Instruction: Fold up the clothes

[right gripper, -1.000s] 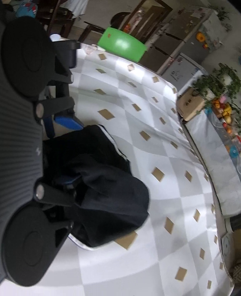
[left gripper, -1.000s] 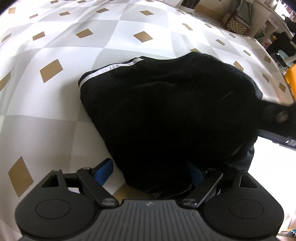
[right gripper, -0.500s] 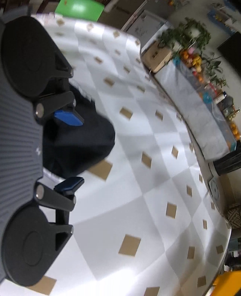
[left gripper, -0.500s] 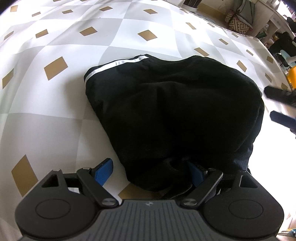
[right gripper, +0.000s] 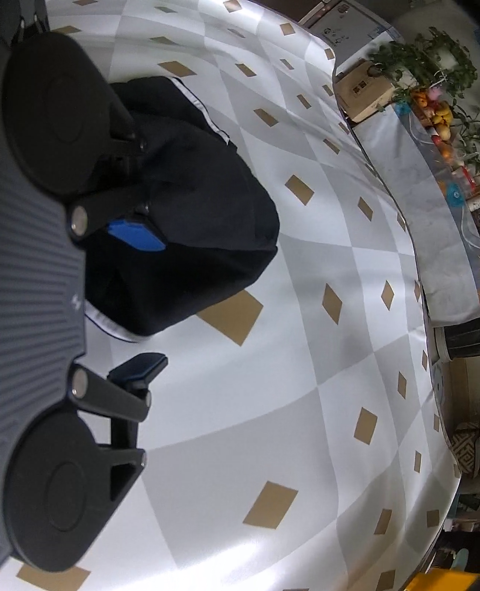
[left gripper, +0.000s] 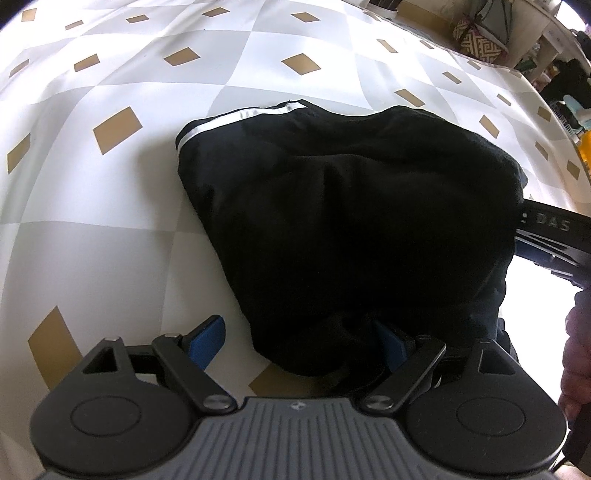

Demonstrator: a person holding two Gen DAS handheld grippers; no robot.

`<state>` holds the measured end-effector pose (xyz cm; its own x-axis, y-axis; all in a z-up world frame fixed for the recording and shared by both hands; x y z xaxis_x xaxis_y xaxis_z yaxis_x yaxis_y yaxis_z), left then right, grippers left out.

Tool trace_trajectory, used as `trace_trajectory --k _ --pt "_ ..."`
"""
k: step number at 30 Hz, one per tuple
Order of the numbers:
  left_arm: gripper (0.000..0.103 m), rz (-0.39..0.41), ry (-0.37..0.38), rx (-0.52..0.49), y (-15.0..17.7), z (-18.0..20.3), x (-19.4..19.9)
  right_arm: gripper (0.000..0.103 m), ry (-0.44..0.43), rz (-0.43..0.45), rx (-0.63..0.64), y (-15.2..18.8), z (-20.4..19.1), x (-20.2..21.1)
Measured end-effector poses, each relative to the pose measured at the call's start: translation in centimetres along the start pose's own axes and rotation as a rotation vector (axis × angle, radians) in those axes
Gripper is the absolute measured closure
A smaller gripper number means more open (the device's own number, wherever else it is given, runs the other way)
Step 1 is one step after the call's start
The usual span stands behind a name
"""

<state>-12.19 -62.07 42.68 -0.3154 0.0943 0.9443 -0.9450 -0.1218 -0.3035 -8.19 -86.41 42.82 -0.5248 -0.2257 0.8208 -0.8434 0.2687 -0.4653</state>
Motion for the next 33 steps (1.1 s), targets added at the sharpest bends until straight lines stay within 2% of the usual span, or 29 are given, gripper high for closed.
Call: trace_trajectory --k 5,7,9,12,14,23,33 --pt "0.015 -0.001 -0.002 -0.008 0.1 0.1 -0.1 0.044 0.019 0.020 0.041 0.5 -0.6 -0.4" --pt "0.014 -0.001 -0.009 -0.018 0.2 0.3 -0.1 0.058 0.012 0.022 0.057 0.7 -0.9 -0.5" --pt "0.014 0.000 -0.013 -0.024 0.3 0.3 -0.2 0.078 0.005 0.015 0.082 0.9 -1.3 -0.6" --pt "0.014 0.001 -0.013 -0.025 0.4 0.4 -0.2 0.091 -0.017 0.007 0.070 0.9 -1.4 -0.7" --pt "0.014 0.000 -0.011 -0.024 0.3 0.4 -0.2 0.095 -0.028 0.018 0.061 0.8 -1.5 -0.3" --pt "0.014 0.078 -0.006 -0.024 -0.3 0.6 2.3 0.096 -0.198 0.101 0.034 -0.6 -3.4 3.9" --pt "0.014 0.146 0.029 0.010 -0.3 -1.9 7.4 0.096 -0.405 0.121 0.048 0.3 -8.3 7.8"
Point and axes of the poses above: each gripper's, at about its wrist camera, not at the fingertips, and x roughly against the way its jaws point, z to its right, y to its underside, the point moved 1 cm from there along -x, roughly the way its jaws point, and after that the axes turned 5 degrees about -y, right-handed, at the moved point
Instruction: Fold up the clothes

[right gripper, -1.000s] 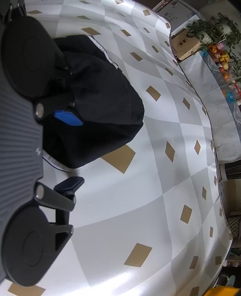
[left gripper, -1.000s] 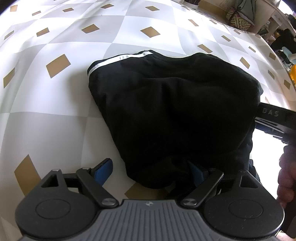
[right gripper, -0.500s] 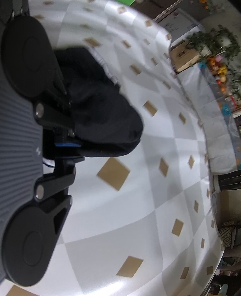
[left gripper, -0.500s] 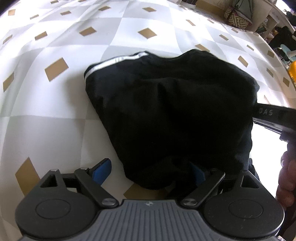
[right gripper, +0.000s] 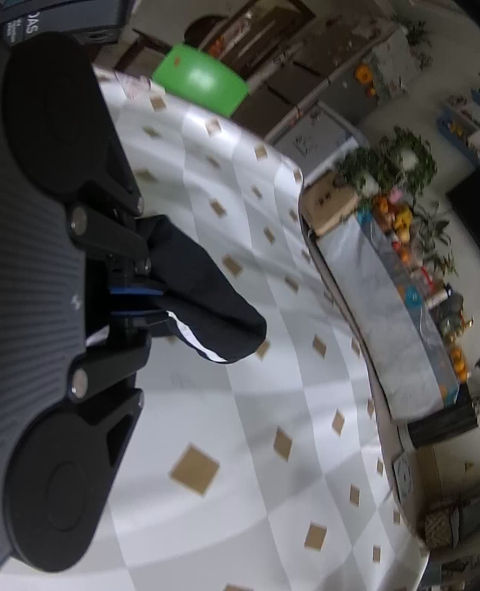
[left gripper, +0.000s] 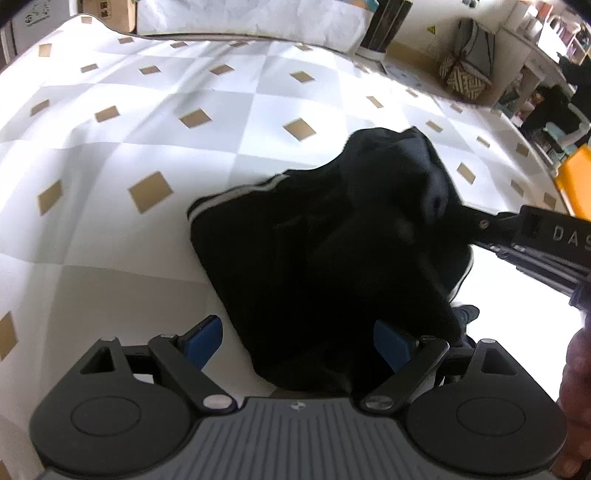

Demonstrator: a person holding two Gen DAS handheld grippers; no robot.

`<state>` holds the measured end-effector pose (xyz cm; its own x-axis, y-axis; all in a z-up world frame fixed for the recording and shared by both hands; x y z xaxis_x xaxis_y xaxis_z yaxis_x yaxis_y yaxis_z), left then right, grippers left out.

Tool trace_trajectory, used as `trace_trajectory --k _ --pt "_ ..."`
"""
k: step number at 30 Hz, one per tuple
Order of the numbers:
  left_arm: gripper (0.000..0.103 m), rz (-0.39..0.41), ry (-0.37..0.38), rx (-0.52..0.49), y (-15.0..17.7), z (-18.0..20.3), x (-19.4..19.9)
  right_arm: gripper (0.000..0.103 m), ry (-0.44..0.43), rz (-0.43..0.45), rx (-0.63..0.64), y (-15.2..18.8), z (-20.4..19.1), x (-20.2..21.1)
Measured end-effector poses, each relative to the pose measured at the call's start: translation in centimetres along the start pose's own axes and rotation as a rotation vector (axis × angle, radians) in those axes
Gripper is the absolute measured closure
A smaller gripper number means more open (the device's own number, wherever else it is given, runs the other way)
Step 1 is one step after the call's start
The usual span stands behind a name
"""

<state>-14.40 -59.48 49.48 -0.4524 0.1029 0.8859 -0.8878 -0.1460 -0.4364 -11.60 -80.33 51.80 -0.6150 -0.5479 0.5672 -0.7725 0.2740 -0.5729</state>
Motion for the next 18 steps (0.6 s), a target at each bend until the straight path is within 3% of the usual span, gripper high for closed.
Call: trace_trajectory --k 10,13,16,18 --pt "0.014 0.025 -0.053 0.027 4.2 -4.3 4.7 0.096 -0.147 -0.090 0.057 5.0 -7.0 -0.6" --pt "0.014 0.028 -0.093 0.051 5.6 -5.5 5.4 0.092 -0.182 -0.126 0.076 6.9 -9.0 -0.7" --pt "0.014 0.024 -0.112 0.092 6.9 -6.7 6.1 0.089 -0.173 -0.109 0.087 7.8 -9.9 0.5" --pt "0.014 0.019 -0.115 0.118 7.7 -7.4 6.4 0.079 -0.116 -0.083 0.090 8.3 -9.7 1.9"
Point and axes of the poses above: each gripper's, at about its wrist camera, not at the fingertips, and x roughly against the way its jaws point, z to its right, y to its underside, the point moved 1 cm from there along -x, roughly the way its jaws point, and after that the axes turned 5 degrees about -y, right-handed, at the moved point
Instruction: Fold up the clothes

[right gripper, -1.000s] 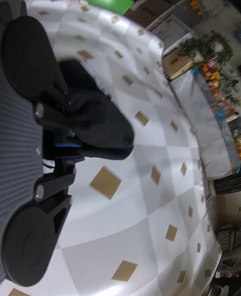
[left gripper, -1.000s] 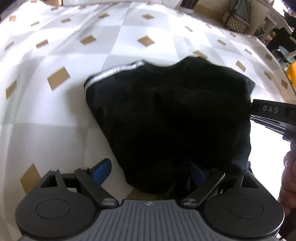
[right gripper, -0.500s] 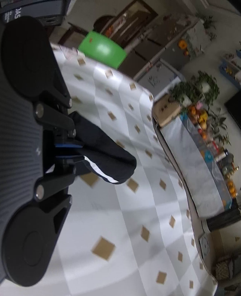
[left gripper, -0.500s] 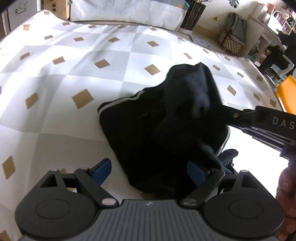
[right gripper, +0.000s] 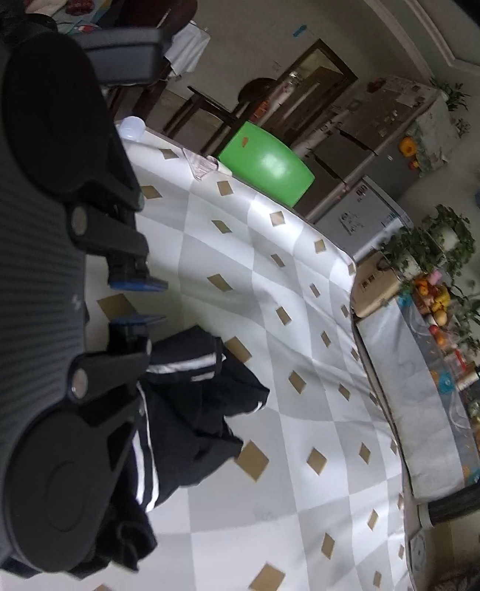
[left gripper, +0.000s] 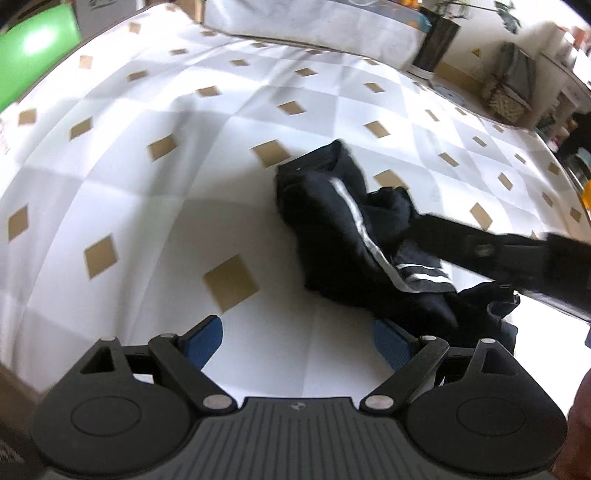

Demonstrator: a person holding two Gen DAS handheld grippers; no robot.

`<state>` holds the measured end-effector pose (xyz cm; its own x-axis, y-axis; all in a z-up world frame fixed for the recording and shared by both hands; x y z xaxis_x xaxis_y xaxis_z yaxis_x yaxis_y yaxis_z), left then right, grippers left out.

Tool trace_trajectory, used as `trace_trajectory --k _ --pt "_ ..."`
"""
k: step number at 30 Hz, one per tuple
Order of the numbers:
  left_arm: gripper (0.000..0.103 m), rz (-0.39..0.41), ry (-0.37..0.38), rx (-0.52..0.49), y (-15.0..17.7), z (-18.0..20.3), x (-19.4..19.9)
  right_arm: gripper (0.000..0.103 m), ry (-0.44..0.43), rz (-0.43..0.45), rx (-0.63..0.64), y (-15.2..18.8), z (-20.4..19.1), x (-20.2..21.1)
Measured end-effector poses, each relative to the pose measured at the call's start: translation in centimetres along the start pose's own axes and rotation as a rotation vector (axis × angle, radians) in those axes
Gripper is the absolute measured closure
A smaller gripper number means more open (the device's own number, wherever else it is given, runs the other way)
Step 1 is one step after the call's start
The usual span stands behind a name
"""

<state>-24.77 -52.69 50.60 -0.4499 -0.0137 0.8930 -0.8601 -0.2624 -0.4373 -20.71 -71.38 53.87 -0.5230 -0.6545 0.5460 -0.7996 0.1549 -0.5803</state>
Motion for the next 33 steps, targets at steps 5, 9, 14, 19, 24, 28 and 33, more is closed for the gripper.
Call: trace_trajectory --k 5,9,14,19,24,28,33 --pt "0.014 -0.015 0.000 0.066 1.0 -1.0 -0.2 0.061 0.217 0.051 -0.019 1.4 1.7 3.1" --pt "0.014 0.002 0.006 0.092 1.0 -1.0 -0.6 0.055 0.366 0.092 -0.073 2.0 4.5 4.8" --pt "0.014 0.009 0.048 0.148 0.3 -0.6 -1.6 0.048 0.436 0.103 -0.193 2.6 8.1 5.3" --pt "0.014 -0.012 0.090 0.204 -0.8 -0.2 -3.0 0.043 0.435 0.058 -0.303 3.7 10.5 4.3" --pt "0.014 -0.064 0.120 0.270 -1.7 0.5 -4.8 0.039 0.425 0.011 -0.304 4.5 10.8 2.8" --pt "0.014 -0.071 0.118 0.294 -2.5 1.3 -6.0 0.039 0.391 -0.036 -0.277 4.8 10.2 1.7" --pt "0.014 -0.070 0.134 0.353 -2.8 1.1 -6.1 0.045 0.345 -0.085 -0.210 4.9 8.6 1.0"
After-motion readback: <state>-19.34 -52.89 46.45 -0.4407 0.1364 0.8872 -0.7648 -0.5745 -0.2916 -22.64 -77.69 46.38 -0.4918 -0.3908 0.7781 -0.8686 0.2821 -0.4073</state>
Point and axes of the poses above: each gripper's, at about its wrist camera, not at the fingertips, and x roughly against the way its jaws point, z to its right, y to its underside, the point moved 1 cm from there along -x, roughly the way its jaws point, and after that the axes turned 5 degrees about -y, right-handed, at the moved point
